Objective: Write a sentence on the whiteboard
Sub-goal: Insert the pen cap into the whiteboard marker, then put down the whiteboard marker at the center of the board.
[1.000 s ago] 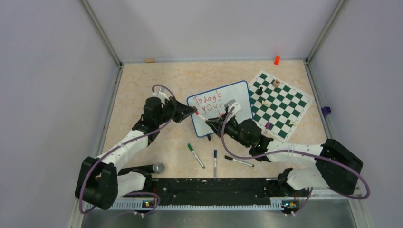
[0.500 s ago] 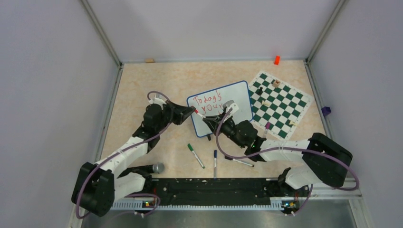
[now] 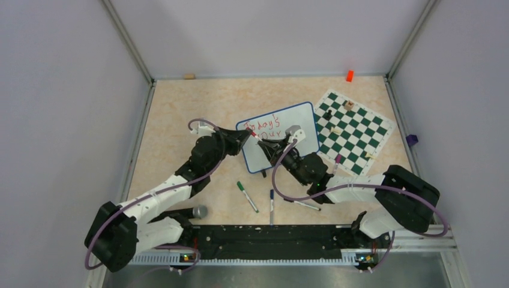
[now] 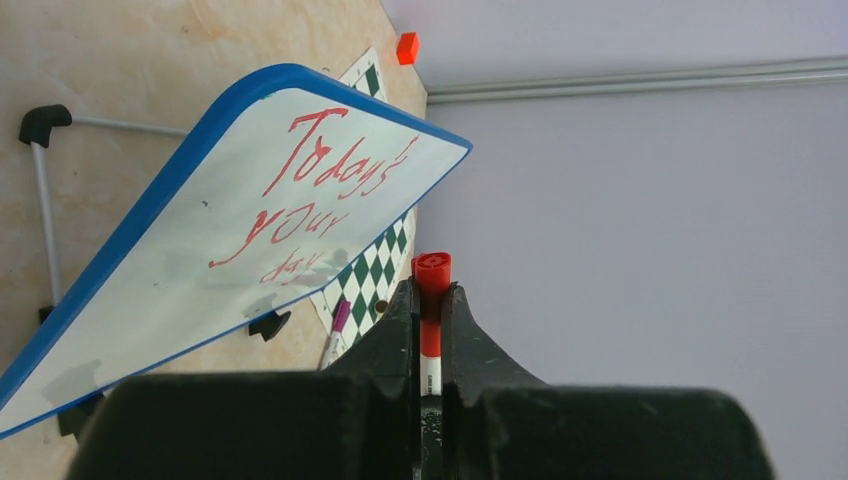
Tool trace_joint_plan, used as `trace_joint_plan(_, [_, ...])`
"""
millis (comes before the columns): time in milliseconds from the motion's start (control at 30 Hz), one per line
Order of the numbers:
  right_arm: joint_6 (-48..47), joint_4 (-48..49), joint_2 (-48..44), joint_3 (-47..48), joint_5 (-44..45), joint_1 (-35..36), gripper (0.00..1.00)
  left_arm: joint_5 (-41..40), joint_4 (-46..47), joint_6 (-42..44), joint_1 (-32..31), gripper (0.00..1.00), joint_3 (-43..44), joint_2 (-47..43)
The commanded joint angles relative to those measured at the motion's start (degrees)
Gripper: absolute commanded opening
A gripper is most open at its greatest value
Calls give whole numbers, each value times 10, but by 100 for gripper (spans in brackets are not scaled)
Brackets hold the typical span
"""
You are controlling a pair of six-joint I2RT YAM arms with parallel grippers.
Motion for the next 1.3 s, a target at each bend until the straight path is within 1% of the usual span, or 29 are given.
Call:
trace_joint_plan(0, [-21, 54, 1, 23, 8, 0, 0, 71, 3, 17, -115, 0, 37, 25])
trace_joint_plan(67, [-23, 48, -3, 21, 9, 0, 0, 64, -3, 43, -151, 0, 68, 49])
trace_joint_plan(133, [-25, 31, -12, 21, 5, 1, 0, 71, -21, 58, -177, 0, 98, 78])
trace_joint_plan(200, [-26, 14, -21, 22, -6, 0, 0, 69, -23, 65, -196, 0, 109, 96])
trace_joint_plan(333, [-23, 0, -46, 10, -3, 0, 0, 77, -14, 64, -207, 0, 109, 111])
trace_joint_plan(400, [-22, -31, -65, 9, 4, 0, 0, 72, -19, 69, -207, 0, 105, 102])
trace_joint_plan(500, [-4, -123, -104, 14, 25, -1, 0, 37, -54, 91, -202, 0, 106, 85])
trace_joint_plan(600, [20, -243, -157, 19, 36, -2, 0, 60, -91, 125, -172, 3, 114, 71])
trace_joint_plan(667, [45, -343, -193, 26, 44, -8, 0, 61, -139, 154, -153, 6, 125, 55])
trace_joint_plan(767, [76, -470, -251, 22, 15, -29, 0, 58, -206, 195, -126, 18, 130, 20])
trace_joint_plan(800, [84, -506, -269, 21, -1, -42, 0, 58, -225, 206, -114, 24, 129, 6])
trace_joint_plan(867, [100, -575, -299, 16, -62, -83, 0, 64, -262, 230, -89, 37, 126, -20])
trace_joint_plan(933, [107, -609, -326, 8, -131, -116, 0, 73, -293, 260, -61, 52, 124, -44])
trace_joint_plan(967, [107, -623, -331, 5, -166, -131, 0, 75, -306, 273, -47, 57, 122, -55])
trace_joint_plan(1033, [104, -655, -323, 5, -231, -150, 0, 72, -336, 298, -23, 63, 123, -73])
trace_joint_plan(1133, [93, -694, -284, 19, -301, -157, 0, 65, -371, 337, 8, 71, 128, -90])
trace_joint_plan(1233, [92, -734, -232, 50, -328, -157, 0, 38, -400, 387, 12, 74, 136, -99])
trace_joint_plan(1267, [92, -737, -219, 56, -332, -157, 0, 12, -414, 403, 11, 74, 137, -102])
